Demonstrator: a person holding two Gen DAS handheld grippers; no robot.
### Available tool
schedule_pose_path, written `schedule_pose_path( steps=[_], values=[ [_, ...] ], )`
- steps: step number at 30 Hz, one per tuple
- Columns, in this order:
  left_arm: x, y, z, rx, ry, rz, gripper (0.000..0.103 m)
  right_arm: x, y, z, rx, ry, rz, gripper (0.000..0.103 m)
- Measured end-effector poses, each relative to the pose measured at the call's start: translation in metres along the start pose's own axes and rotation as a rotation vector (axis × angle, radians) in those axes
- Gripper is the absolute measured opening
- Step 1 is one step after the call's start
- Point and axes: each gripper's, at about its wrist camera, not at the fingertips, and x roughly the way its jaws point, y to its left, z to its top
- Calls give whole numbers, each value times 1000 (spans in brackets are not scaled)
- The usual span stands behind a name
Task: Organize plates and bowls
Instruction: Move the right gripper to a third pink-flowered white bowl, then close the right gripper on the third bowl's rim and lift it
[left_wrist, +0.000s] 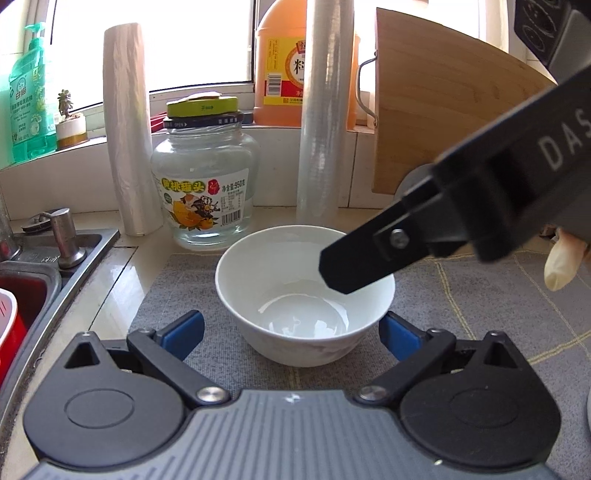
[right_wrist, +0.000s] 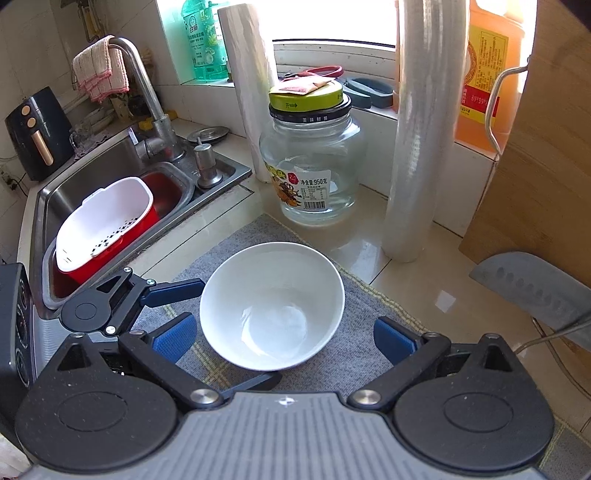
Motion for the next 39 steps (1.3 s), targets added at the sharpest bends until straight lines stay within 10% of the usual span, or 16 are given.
schedule_pose_path(
  steps=[39],
  values=[
    [4,1,4,4,-4,-56,94,56,-13,26,-27,39,28,65]
  ],
)
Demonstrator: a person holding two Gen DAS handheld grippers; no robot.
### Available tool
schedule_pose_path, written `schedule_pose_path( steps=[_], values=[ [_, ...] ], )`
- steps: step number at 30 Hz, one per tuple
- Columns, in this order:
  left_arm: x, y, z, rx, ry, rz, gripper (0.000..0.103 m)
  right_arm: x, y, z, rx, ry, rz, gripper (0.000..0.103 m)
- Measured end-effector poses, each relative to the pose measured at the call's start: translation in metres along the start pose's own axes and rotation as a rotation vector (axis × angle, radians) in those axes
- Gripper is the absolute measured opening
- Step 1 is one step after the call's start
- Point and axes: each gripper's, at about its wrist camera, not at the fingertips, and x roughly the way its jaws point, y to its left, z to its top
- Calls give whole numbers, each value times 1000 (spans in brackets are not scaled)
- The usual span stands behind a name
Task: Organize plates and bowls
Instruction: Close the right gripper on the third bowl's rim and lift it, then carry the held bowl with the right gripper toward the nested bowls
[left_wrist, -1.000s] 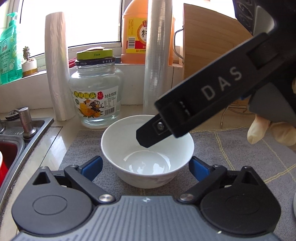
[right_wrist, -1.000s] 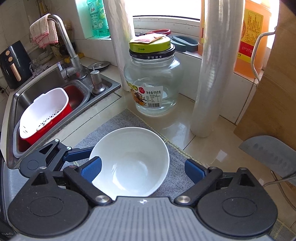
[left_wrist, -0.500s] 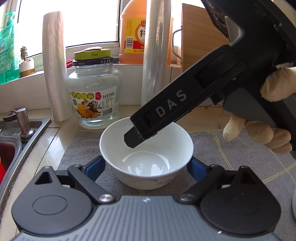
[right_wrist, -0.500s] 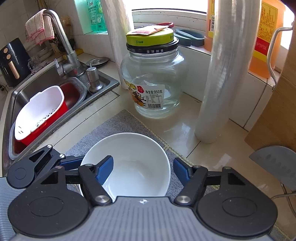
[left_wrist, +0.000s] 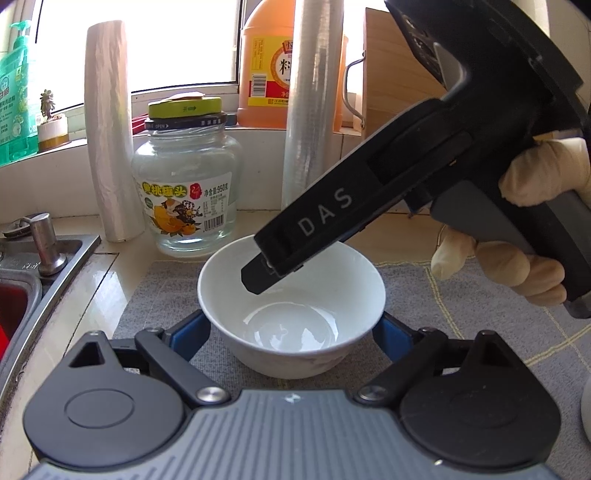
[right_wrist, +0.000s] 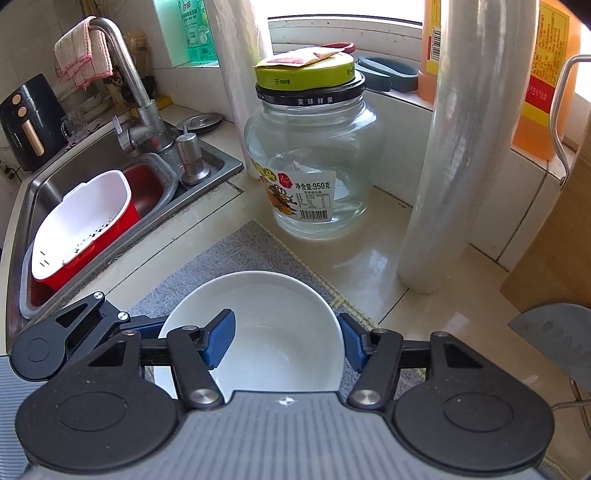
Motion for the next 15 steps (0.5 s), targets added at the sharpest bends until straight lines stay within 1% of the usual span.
schedule_pose_path(
  steps=[4,15],
  values=[
    [0,0,0,-2,-5,-1,94,0,-1,1,3,2,13,65],
    [-7,-2,3,-6,5,-3,94,-3,2,-1,-6,18,13,65]
  ],
)
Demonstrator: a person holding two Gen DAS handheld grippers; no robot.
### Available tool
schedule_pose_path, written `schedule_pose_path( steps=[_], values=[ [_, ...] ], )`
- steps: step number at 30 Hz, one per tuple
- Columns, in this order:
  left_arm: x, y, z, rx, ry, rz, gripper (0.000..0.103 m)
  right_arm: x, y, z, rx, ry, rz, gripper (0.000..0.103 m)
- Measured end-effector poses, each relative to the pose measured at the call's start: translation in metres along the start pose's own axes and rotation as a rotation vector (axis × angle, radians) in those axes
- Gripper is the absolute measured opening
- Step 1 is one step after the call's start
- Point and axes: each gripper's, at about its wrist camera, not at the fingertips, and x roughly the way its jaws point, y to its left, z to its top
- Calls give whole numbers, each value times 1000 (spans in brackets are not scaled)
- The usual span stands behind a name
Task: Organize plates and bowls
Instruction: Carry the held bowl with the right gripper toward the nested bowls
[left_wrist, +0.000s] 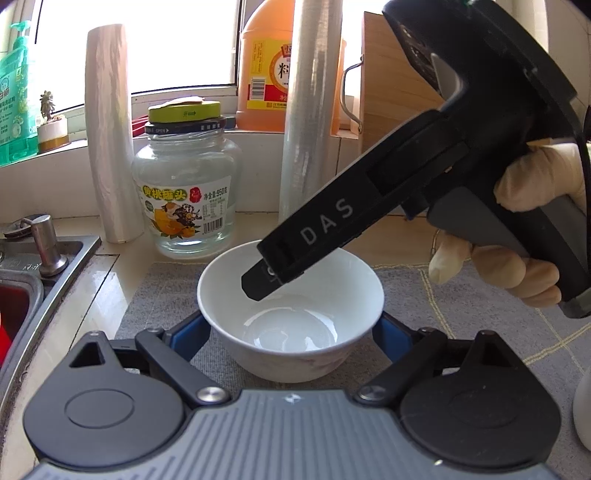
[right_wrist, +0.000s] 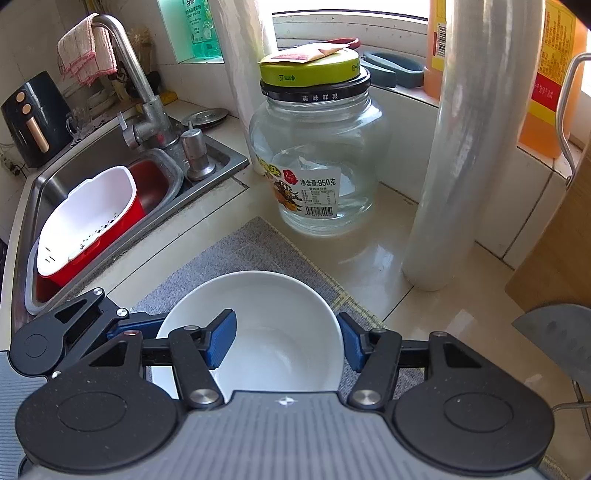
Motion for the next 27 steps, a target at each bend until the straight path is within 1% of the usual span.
schedule_pose_path(
  steps=[12,17,27],
  values=[
    [-17,-11,2,36,7,3,94,-19,7,-7,-15,-9,10,65],
    [-27,-17,4,33,10,-11,94,-34,13,-15,-22,-19,11,65],
    [-56,-40,7,67,18,-23,94,-72,25,-33,-38,-51,23,65]
  ],
)
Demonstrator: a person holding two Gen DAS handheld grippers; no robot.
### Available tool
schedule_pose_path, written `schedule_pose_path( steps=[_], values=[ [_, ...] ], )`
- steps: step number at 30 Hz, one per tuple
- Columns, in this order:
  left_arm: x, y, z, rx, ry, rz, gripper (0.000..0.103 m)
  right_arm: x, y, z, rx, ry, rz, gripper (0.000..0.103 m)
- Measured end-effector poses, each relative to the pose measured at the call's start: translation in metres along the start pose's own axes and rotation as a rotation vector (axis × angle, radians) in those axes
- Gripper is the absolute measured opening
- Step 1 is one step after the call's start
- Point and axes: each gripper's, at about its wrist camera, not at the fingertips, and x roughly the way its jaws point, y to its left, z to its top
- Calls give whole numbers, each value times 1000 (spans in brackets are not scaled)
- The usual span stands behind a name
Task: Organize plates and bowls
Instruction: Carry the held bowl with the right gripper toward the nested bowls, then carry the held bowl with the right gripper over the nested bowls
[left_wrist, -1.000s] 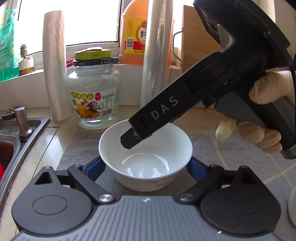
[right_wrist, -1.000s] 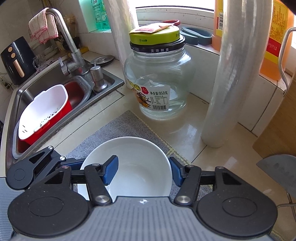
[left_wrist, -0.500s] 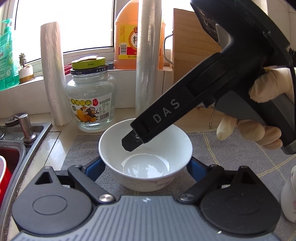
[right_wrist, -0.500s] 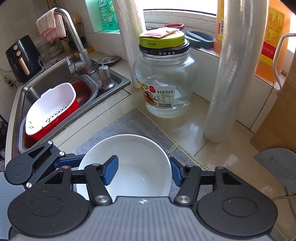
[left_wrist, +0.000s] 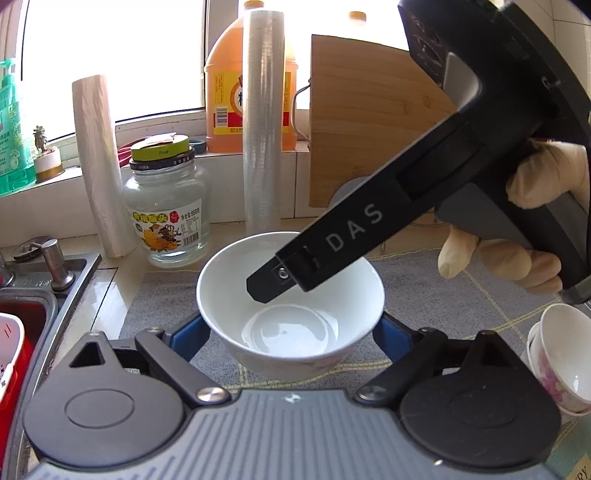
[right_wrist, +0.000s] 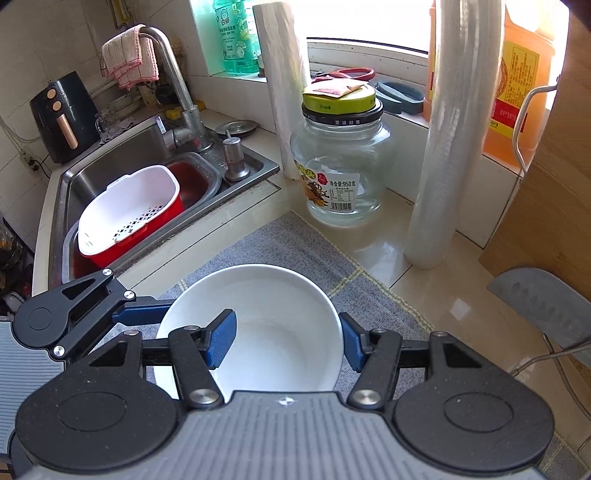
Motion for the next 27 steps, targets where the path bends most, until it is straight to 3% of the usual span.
schedule_pose_path(
  steps=[27],
  values=[
    [-60,-75,-5,64,18,-96,94,-91,12,-74,77,-61,-12,66]
  ],
)
